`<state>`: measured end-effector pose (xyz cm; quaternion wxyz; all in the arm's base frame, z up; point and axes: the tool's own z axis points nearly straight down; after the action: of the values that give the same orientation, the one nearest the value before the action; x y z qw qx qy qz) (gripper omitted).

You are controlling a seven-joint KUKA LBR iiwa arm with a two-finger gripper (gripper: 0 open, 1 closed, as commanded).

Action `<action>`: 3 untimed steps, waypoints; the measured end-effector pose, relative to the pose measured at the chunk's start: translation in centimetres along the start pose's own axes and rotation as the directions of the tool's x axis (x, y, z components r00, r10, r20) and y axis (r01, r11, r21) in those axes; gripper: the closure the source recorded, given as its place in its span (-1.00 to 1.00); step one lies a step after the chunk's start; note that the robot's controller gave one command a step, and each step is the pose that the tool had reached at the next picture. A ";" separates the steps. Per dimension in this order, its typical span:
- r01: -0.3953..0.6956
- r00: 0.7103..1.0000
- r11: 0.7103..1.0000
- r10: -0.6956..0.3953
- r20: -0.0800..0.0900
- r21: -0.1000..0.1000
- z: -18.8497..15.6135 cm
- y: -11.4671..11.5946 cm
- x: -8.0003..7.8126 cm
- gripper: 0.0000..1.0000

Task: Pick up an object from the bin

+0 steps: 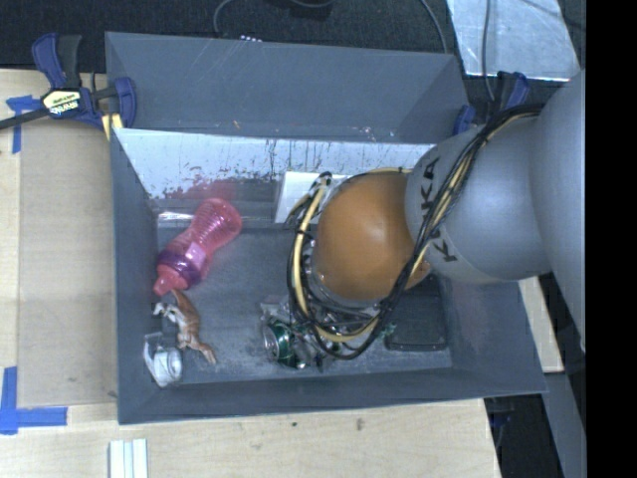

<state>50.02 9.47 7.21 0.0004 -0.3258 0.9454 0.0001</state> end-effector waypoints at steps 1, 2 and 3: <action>0.000 1.000 1.000 0.000 0.000 0.000 0.0 0.0 0.0 1.00; -0.006 1.000 1.000 0.006 0.003 0.000 0.0 -0.2 -0.1 1.00; 0.005 1.000 1.000 -0.005 0.005 0.001 0.0 -0.2 -0.3 1.00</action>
Offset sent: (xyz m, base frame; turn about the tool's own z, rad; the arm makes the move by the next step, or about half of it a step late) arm 0.0042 -0.0034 -0.0021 0.0088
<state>50.41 9.50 7.24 0.0027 -0.3281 0.9447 0.0004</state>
